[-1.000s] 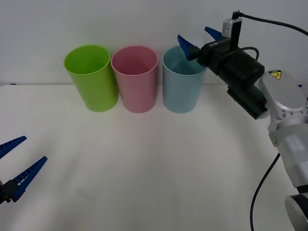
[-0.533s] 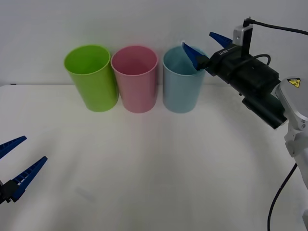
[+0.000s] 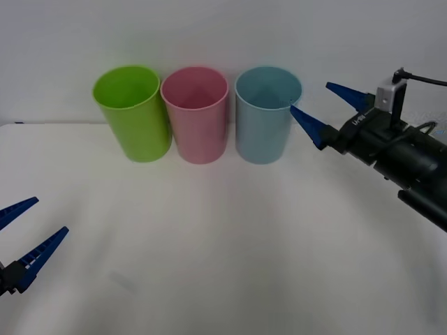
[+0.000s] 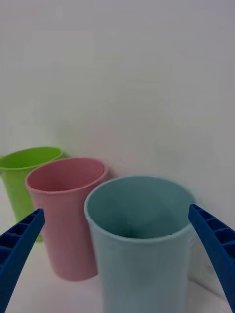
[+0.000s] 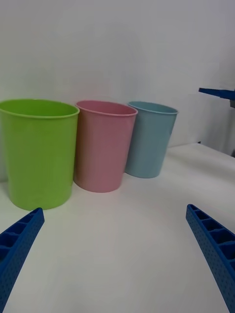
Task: Grasp the object on the table and drop it into the matching bin: aluminum can to the light blue bin, PET bottle to the pink bin.
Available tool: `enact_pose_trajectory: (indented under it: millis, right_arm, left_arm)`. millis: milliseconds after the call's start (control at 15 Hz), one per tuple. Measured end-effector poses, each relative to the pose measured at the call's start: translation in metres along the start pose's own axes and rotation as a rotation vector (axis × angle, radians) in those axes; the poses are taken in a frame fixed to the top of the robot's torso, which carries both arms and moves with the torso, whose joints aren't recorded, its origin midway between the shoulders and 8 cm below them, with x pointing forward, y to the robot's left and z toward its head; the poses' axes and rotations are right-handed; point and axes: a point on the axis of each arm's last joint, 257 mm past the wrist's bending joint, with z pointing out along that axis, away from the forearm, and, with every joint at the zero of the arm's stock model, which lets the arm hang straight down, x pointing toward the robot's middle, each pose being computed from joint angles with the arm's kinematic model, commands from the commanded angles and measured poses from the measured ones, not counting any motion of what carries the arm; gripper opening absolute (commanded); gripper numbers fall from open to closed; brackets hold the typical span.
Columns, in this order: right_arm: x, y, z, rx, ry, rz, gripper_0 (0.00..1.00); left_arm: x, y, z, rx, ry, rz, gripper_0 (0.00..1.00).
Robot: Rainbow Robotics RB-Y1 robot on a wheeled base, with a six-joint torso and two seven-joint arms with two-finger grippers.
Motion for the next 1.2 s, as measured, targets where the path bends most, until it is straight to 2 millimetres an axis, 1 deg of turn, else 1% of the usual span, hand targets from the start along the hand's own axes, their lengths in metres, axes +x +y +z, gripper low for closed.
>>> enact_pose_trajectory:
  millis: [133,200,467,600,733,1000,1200]
  right_arm:
    - [0.016,0.012,-0.034,-0.008,0.04,0.009,1.0]
    - [0.022,0.017,-0.048,-0.012,0.057,0.009,1.0]
    - [0.055,0.035,-0.101,-0.045,0.135,0.004,1.0]
    - [0.07,0.041,-0.126,-0.051,0.172,-0.045,1.0]
    - [0.081,0.048,-0.146,-0.051,0.201,-0.066,1.0]
    - [0.1,0.07,-0.181,-0.067,0.252,-0.039,1.0]
    - [0.107,0.084,-0.199,-0.095,0.266,-0.024,1.0]
  left_arm:
    - [0.0,0.0,0.0,0.0,0.0,0.0,1.0]
    - [0.0,0.0,0.0,0.0,0.0,0.0,1.0]
    - [0.0,0.0,0.0,0.0,0.0,0.0,1.0]
    - [0.0,0.0,0.0,0.0,0.0,0.0,1.0]
    - [0.0,0.0,0.0,0.0,0.0,0.0,1.0]
    - [0.0,0.0,0.0,0.0,0.0,0.0,1.0]
    - [0.0,0.0,0.0,0.0,0.0,0.0,1.0]
